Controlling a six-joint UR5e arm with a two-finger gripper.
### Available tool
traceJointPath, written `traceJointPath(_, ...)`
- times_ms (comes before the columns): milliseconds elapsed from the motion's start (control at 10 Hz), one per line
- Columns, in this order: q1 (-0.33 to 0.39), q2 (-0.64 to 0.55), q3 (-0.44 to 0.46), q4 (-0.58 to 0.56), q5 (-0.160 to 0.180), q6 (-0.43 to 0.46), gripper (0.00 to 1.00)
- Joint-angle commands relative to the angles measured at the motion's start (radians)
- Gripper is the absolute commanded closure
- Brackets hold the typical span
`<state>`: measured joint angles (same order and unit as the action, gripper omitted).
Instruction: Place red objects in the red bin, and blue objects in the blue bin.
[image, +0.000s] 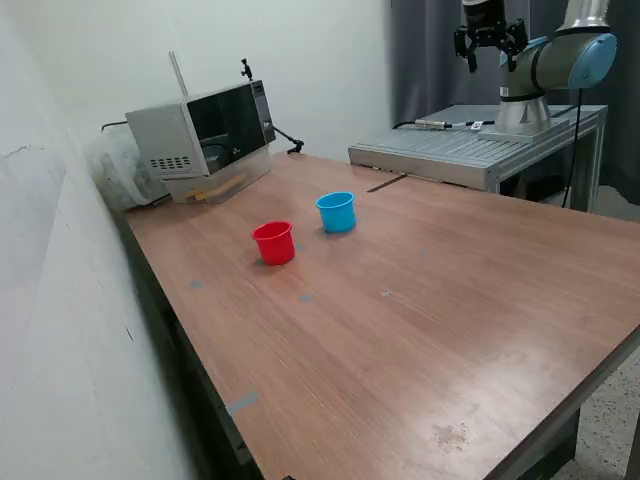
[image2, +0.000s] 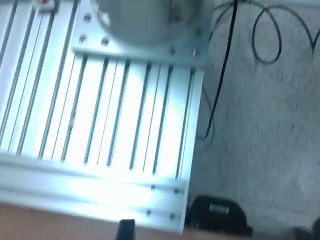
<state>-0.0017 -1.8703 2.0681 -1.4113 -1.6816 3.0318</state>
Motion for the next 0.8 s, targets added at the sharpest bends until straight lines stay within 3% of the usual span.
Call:
traceJointPath(0, 0.015, -0.047, 0.029, 0.043, 0.014, 0.005, 0.00)
traceJointPath(700, 0.012, -0.043, -0.048, 0.072, 0.020, 0.004, 0.00)
